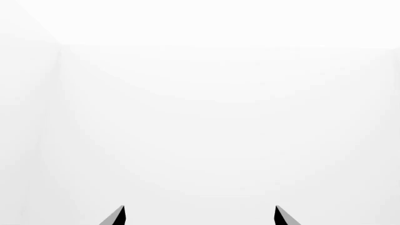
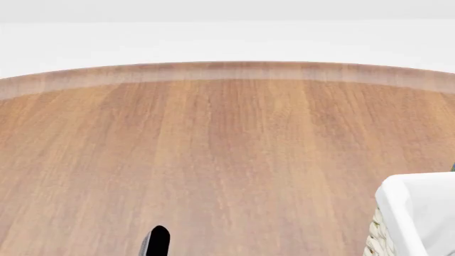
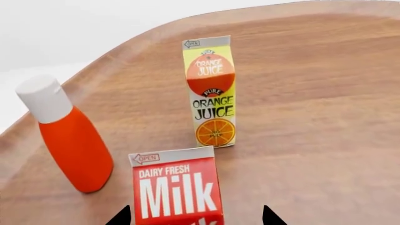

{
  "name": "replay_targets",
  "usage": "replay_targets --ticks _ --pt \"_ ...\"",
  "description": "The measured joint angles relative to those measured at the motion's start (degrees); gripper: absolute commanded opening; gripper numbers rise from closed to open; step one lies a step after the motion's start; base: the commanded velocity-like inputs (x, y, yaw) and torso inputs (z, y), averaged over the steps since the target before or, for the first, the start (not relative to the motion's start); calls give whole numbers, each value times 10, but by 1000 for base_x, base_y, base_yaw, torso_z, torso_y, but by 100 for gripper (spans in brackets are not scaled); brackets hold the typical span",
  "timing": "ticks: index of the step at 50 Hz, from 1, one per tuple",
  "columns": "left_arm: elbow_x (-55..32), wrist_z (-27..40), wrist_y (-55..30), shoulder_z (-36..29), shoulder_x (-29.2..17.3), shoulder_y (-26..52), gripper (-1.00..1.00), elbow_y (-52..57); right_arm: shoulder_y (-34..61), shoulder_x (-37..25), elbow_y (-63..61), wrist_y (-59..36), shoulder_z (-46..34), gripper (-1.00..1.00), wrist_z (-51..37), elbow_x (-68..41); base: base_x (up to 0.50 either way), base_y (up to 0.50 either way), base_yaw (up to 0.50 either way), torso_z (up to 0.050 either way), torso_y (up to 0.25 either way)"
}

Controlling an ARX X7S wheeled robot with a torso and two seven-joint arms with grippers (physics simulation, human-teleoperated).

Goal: Pick the milk and place it in the basket.

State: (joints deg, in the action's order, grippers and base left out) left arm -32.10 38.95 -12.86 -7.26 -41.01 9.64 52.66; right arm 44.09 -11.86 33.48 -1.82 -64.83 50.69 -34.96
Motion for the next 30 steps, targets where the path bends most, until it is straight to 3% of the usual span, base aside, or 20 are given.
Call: replay_targets --ticks 23,24,30 --pt "2 0 8 1 -2 -7 100 -3 12 50 87 34 -9 100 41 10 0 0 0 0 0" --pt "2 1 8 1 -2 -7 100 -3 12 51 89 35 -9 -100 41 10 0 0 0 0 0" --pt "1 1 8 1 -3 -7 100 -3 14 56 92 37 -8 -100 46 6 0 0 0 0 0"
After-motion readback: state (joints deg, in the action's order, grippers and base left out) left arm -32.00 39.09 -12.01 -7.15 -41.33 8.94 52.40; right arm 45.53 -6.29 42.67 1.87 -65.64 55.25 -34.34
